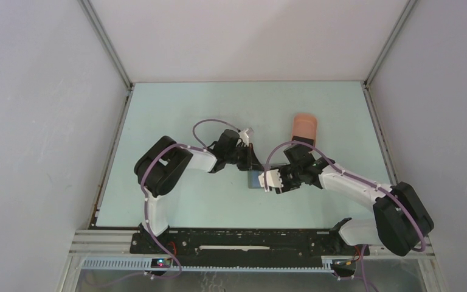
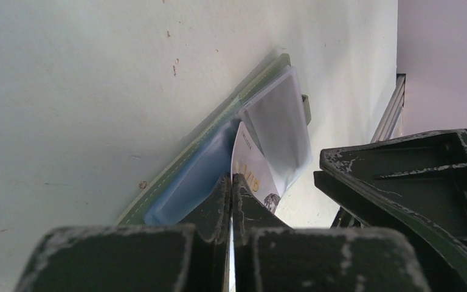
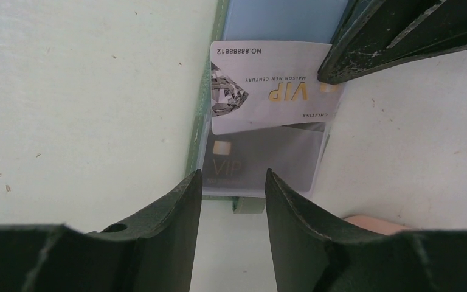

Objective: Put the credit cards into the card holder
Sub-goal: Insert the credit card into the card holder.

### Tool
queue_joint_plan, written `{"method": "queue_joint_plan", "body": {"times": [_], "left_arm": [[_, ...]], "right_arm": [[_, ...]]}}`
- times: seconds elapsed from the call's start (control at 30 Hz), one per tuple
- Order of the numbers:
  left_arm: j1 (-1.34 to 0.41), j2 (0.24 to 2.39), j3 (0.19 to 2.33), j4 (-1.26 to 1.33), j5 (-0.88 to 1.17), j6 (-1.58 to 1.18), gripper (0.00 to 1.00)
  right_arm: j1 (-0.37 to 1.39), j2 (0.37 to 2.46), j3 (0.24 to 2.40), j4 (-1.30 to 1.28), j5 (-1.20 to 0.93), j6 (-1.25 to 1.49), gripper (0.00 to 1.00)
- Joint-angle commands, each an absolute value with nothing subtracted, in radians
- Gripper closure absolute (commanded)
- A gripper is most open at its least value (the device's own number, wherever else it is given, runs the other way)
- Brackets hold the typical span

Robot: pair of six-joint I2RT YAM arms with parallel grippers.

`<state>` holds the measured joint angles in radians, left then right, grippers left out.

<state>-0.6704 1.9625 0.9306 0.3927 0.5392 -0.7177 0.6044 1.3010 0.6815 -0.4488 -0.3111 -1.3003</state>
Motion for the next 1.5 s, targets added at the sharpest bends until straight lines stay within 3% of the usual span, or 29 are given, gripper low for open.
{"method": "queue_joint_plan", "body": {"times": [0.0, 1.47], "left_arm": [[-0.665, 1.994, 0.971, 0.314, 0.545, -0.702, 0.99], [-0.658, 2.056, 1.045, 0.221, 0.591, -0.686, 0.98]], "right_arm": [[0.609, 1.331, 0.707, -0.419, -0.285, -1.288, 0.49], [0.638, 1.353, 0.707, -0.414, -0.265, -1.294, 0.53]]}}
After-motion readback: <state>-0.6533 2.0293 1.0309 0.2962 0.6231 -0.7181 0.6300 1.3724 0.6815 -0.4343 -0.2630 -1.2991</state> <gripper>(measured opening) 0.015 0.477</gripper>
